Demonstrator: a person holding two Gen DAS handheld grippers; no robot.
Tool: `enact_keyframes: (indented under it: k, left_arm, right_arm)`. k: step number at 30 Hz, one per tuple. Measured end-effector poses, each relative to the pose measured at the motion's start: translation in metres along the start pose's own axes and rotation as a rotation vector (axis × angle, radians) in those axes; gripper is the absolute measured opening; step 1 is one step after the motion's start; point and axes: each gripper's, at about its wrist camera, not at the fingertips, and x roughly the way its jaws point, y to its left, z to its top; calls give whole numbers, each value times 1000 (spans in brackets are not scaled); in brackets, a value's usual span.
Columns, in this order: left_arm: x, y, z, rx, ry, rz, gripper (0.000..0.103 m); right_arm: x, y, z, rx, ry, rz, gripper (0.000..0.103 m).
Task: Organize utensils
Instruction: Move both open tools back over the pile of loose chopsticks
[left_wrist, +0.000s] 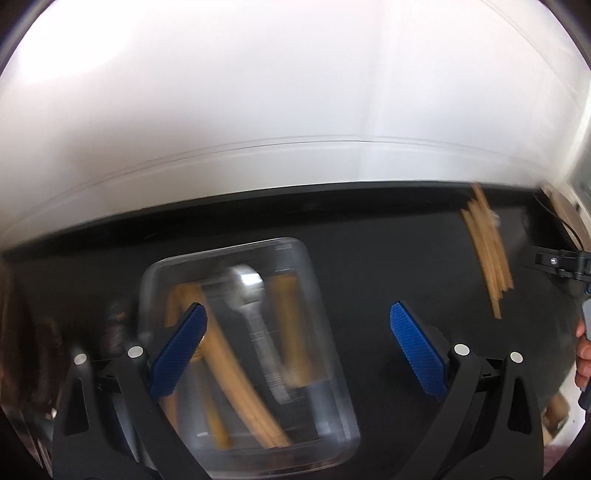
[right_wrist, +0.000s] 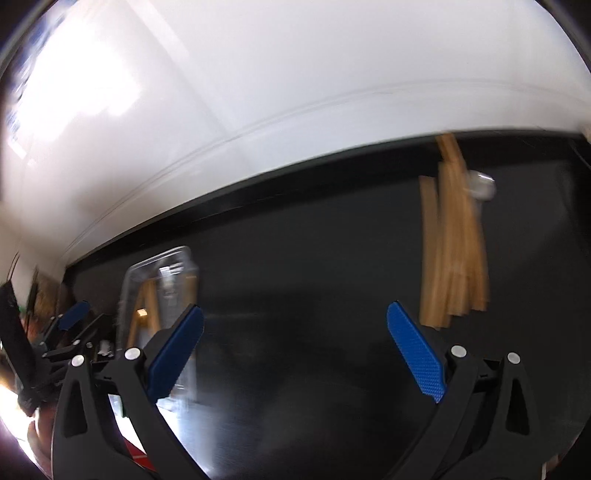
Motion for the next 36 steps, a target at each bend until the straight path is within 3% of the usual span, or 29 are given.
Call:
enact_keyframes:
  k: [7, 10, 14, 19, 25, 31, 36]
  left_arm:
    - [19, -107, 27, 105, 14, -95, 97]
    - [33, -150, 30, 151, 50, -141, 97]
    - [62, -191, 31, 183, 117, -146, 97]
    - [108, -223, 39, 116, 211, -218, 97]
    - [156, -256, 44, 138, 268, -183, 97]
    - [197, -260, 54, 113, 317, -178, 97]
    - [222, -250, 60, 81, 340, -172, 97]
  right_arm:
    - [-33, -112, -5, 138, 1, -70, 96]
    - [-41, -159, -13, 188, 10, -113, 96]
    - [-49, -197, -14, 182, 7, -165, 96]
    - [-48, -215, -1, 113, 23, -173, 96]
    - [-9, -212, 36, 43, 81, -149, 96]
    - [48, -193, 74, -123, 115, -201, 96]
    - [91, -188, 90, -188, 175, -226, 96]
